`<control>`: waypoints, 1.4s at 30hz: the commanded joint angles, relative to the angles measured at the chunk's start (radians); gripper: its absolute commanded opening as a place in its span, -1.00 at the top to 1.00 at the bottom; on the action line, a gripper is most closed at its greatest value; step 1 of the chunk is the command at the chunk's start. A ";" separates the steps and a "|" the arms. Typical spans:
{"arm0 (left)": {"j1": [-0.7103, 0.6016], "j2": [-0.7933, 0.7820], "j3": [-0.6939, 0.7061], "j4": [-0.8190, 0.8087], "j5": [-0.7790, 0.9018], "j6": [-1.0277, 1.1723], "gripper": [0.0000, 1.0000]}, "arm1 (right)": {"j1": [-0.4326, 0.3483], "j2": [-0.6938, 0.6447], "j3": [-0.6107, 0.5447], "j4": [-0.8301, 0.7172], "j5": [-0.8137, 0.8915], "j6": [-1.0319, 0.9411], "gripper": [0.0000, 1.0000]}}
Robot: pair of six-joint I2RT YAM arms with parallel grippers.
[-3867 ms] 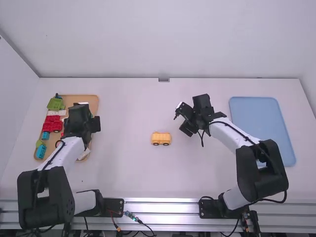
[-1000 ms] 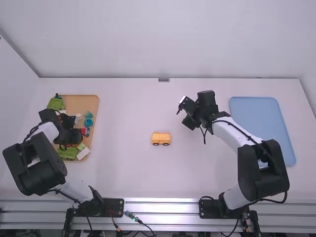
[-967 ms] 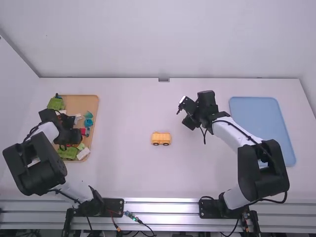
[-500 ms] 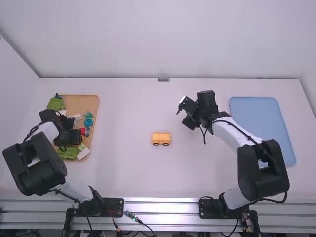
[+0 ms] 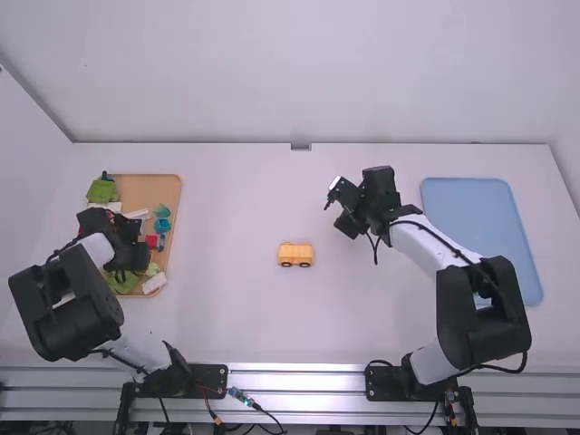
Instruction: Assemble lego blocks to make yellow taxi
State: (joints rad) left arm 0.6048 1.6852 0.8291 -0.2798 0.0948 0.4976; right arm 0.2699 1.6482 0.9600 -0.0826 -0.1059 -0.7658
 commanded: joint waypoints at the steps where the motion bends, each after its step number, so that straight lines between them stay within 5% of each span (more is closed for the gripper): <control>1: -0.003 -0.010 -0.025 -0.012 -0.008 0.012 0.16 | -0.001 -0.016 0.023 -0.002 -0.005 0.002 -0.99; 25: -0.003 -0.011 0.020 0.039 0.019 -0.260 0.19 | 0.000 -0.016 0.023 -0.003 -0.005 0.002 -0.99; 36: -0.003 -0.043 0.020 0.045 0.021 -0.326 -0.10 | 0.000 -0.016 0.023 -0.002 -0.005 0.002 -0.99; 42: -0.004 -0.102 0.020 -0.014 0.042 -0.330 -0.09 | 0.000 -0.016 0.023 0.000 -0.006 0.002 -0.99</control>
State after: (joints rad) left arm 0.6048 1.6226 0.8333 -0.2775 0.1078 0.1764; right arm 0.2699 1.6482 0.9600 -0.0814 -0.1059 -0.7662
